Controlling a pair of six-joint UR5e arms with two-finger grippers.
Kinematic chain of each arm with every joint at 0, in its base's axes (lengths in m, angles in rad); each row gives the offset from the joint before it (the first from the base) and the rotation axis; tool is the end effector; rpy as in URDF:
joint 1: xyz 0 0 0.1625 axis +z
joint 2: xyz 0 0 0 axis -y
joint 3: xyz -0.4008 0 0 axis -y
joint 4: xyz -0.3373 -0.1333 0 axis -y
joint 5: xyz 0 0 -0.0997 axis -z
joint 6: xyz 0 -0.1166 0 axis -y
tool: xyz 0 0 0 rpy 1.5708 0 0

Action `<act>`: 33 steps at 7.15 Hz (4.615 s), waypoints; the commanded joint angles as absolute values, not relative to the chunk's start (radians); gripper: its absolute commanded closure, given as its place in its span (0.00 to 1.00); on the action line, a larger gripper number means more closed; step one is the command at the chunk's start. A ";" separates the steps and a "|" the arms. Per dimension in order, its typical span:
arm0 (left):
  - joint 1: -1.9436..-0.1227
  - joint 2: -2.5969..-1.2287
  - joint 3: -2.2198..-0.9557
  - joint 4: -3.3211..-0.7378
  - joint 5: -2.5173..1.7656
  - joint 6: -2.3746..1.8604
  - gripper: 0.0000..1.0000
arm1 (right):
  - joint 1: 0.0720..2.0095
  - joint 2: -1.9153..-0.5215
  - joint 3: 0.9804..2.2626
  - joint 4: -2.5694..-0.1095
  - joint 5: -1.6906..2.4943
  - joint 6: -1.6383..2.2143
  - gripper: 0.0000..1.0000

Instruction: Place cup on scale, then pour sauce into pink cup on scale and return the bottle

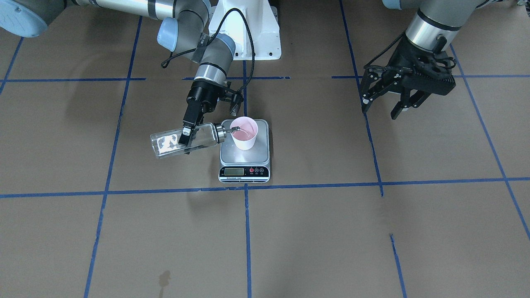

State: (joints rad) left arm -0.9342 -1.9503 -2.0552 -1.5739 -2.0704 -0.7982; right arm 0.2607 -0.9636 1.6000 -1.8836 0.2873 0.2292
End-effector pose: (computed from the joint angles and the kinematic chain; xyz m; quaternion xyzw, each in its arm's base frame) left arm 0.2410 -0.4562 0.2685 0.1592 0.4366 0.0325 0.8848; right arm -0.5214 -0.3928 0.2908 0.5038 0.3345 -0.3241 0.7275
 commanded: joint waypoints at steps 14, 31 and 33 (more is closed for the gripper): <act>-0.931 -1.951 -2.048 -1.574 -2.071 -0.798 0.25 | 0.267 -1.008 1.614 -1.720 0.348 0.412 1.00; -0.934 -1.963 -2.057 -1.574 -2.068 -0.804 0.24 | 0.419 -1.512 1.925 -0.930 1.084 1.231 1.00; -0.934 -1.965 -2.068 -1.574 -2.068 -0.833 0.24 | 0.419 -1.535 1.899 -0.901 1.066 1.258 1.00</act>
